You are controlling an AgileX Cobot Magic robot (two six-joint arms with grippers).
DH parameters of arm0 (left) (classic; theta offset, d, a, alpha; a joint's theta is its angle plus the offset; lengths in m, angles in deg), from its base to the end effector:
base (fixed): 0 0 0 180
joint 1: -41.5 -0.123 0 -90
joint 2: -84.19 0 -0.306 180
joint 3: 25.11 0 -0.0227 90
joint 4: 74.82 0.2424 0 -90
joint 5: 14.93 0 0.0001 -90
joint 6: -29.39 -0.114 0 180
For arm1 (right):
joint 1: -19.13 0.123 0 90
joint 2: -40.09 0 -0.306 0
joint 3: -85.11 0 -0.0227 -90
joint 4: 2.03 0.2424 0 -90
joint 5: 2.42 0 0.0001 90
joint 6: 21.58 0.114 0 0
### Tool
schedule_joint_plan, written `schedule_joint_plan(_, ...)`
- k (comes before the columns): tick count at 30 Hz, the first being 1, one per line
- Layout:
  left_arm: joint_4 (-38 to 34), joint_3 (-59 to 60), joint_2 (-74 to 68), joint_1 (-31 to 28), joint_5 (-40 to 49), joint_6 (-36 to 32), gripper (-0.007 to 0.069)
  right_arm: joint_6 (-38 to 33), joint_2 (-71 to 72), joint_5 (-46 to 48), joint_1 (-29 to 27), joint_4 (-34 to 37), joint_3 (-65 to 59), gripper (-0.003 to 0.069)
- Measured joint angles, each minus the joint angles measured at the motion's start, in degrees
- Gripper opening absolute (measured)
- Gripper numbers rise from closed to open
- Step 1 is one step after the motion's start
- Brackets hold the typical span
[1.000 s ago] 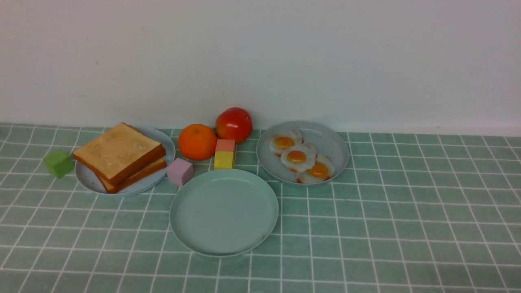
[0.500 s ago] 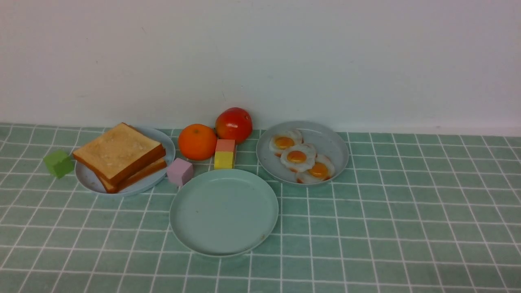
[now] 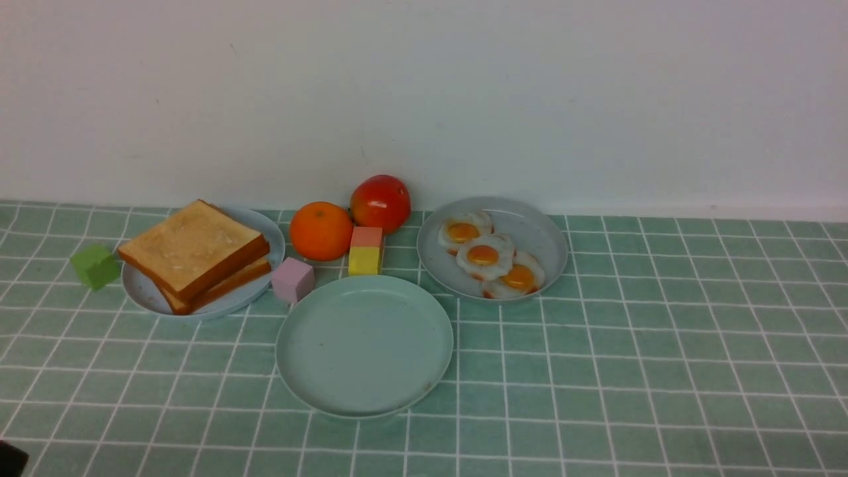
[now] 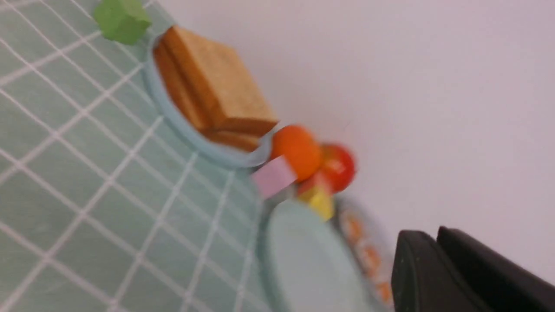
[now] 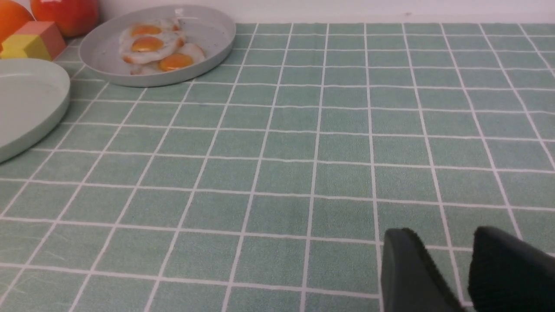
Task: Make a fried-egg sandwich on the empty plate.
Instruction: Use the left arm to grab a slice of bread
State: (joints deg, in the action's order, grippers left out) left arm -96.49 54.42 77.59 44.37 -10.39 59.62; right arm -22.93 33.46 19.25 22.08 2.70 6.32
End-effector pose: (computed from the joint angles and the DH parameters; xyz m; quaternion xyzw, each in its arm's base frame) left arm 0.0501 -0.0059 0.1964 -0.2845 0.6497 -0.3331 0.6213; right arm 0.0445 0.0058 0.1669 -0.0084 0.8039 0.0433 0.5931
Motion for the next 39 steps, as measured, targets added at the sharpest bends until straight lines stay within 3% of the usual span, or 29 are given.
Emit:
schedule_joint_plan(10,-1.42,0.0,0.0,0.0,-6.93,-2.35,0.0069,0.49,0.0,-0.67,0.0,0.99,0.0,0.0238)
schedule_joint_plan(15,-0.56,-5.68,-0.26,0.0,0.4,-2.44,0.0053,8.98,0.0,-7.44,0.0,18.58,-0.45,0.0238)
schedule_joint_plan(17,0.14,-8.1,-1.22,0.0,2.88,-3.36,0.0043,10.09,0.0,-9.31,0.0,21.73,-0.45,0.0238)
schedule_joint_plan(20,1.78,-17.79,-10.14,0.0,13.92,-11.3,0.0008,11.61,0.0,-15.06,0.0,31.14,-0.45,0.0239)
schedule_joint_plan(21,1.88,-18.91,-10.8,0.0,15.31,-11.97,0.0006,11.61,0.0,-15.06,0.0,31.14,-0.45,0.0239)
schedule_joint_plan(22,2.19,-23.34,-16.5,0.0,21.06,-17.79,-0.0001,11.54,0.0,-15.34,0.0,33.07,-0.12,0.0239)
schedule_joint_plan(25,2.34,-29.33,-24.97,0.0,28.99,-26.32,-0.0004,9.08,-0.27,-9.05,0.0,33.44,3.58,0.0233)
schedule_joint_plan(27,2.28,-36.02,-36.16,0.0,36.28,-31.94,-0.0004,2.65,-4.05,2.1,0.0,31.63,12.12,0.0201)
schedule_joint_plan(29,2.08,-39.22,-42.93,0.0,37.71,-33.39,-0.0004,-1.78,-8.9,10.82,0.0,29.36,19.26,0.0161)
schedule_joint_plan(34,3.83,-46.92,-58.8,0.0,36.78,-38.39,-0.0006,-12.51,-23.03,29.19,0.27,23.85,35.72,0.0038)
schedule_joint_plan(39,6.5,-54.91,-76.07,0.0,30.78,-45.52,-0.0006,-15.11,-32.4,33.37,3.77,22.29,44.96,0.0)
